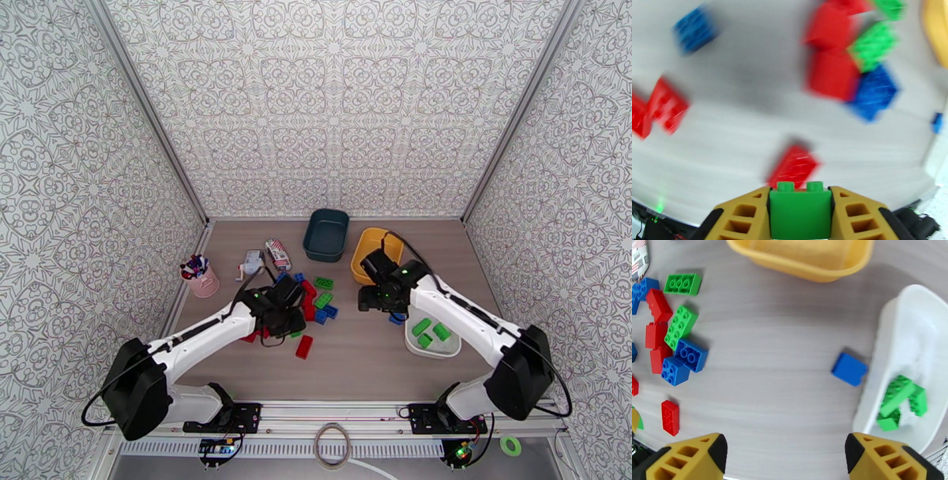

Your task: Sort the legos into containers by color

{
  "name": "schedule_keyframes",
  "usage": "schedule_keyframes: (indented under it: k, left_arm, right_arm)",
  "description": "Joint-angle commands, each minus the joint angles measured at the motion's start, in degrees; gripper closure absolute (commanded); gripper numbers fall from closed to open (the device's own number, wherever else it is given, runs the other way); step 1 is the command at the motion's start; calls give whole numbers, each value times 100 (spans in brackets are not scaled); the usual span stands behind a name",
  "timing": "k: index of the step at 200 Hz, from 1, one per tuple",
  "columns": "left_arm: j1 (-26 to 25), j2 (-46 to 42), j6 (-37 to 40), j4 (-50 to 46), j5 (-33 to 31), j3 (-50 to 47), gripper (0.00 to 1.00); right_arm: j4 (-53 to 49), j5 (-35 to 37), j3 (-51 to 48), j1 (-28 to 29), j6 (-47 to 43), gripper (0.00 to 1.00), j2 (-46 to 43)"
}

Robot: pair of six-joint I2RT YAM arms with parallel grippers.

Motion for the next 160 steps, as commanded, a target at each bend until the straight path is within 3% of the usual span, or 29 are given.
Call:
schedule_keyframes:
  k: [1,18,74,111,160]
  left_arm:
    - [-160,578,222,496,407,610,68]
    - [-311,1090,272,710,574,1136,68]
    - [-918,3265,511,894,1488,3658,72]
    - [-1238,4516,530,929,2168,5312,72]
    - [-1600,5857,273,903,2611,7106,70]
  right_arm:
    - [-218,-327,-245,-537,-84,24,-173]
    - [175,-818,-665,-950,-112,24,-596]
    - [-368,-817,-758,-2283,-36,25,-1189]
    - [-528,-1200,-962,-3209,50,26,-1647]
    - [-872,-1278,-1124,-3625,104,25,-2264]
